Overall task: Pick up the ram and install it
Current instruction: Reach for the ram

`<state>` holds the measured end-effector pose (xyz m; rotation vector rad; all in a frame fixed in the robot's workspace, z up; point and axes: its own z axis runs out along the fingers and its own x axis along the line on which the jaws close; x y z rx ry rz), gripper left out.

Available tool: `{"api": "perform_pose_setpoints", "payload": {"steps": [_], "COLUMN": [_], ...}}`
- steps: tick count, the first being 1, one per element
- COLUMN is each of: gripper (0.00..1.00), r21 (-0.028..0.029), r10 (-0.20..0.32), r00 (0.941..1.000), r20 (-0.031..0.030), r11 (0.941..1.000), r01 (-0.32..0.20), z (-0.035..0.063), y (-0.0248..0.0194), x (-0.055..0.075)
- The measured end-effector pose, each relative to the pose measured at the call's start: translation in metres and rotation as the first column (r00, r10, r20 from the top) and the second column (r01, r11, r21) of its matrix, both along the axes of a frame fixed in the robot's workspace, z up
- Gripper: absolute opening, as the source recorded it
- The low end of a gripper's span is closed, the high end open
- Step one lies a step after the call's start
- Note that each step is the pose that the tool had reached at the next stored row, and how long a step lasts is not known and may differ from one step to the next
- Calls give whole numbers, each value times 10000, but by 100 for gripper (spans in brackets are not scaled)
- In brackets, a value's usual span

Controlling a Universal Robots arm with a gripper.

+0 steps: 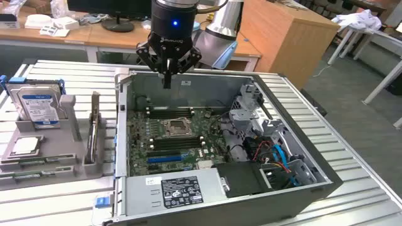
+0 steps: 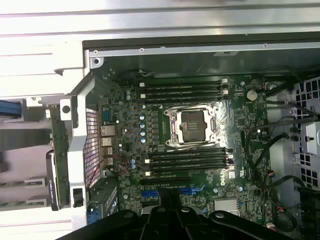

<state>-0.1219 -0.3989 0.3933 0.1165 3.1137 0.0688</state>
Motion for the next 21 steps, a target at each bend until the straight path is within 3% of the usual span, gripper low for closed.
{"api": "perform_pose_setpoints", "payload": {"steps": [14, 21], "gripper": [11, 11], "r21": [3, 0], "r10": [-2, 0], "r00": [10000, 10000], "r20": [2, 0], "r11": [10000, 10000], "r01": [2, 0], "z": [-3, -4], "y": [0, 0], "x": [-10, -154]}}
